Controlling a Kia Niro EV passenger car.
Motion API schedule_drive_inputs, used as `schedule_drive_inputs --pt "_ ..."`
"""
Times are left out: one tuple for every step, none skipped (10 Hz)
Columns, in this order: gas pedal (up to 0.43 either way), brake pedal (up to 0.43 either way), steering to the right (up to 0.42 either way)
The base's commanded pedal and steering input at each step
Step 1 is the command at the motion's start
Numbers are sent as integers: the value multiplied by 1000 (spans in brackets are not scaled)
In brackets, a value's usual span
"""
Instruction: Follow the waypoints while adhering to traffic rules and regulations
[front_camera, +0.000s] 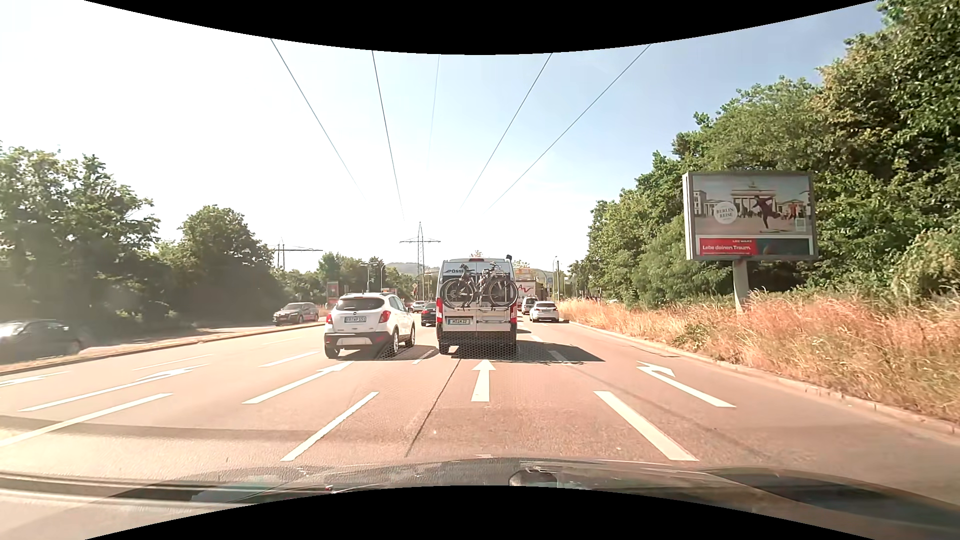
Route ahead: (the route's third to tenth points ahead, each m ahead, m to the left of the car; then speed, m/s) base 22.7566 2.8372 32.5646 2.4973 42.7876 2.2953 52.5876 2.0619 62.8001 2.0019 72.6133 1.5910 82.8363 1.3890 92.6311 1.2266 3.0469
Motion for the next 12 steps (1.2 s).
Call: schedule_drive_inputs --pt "287 0 8" --pt "268 0 8" --pt "268 0 8" --pt "268 0 8" --pt "268 0 8" --pt "268 0 7" --pt "268 0 7" --pt "268 0 7" --pt "268 0 7" --pt "268 0 7" --pt "268 0 6" --pt "260 0 6"
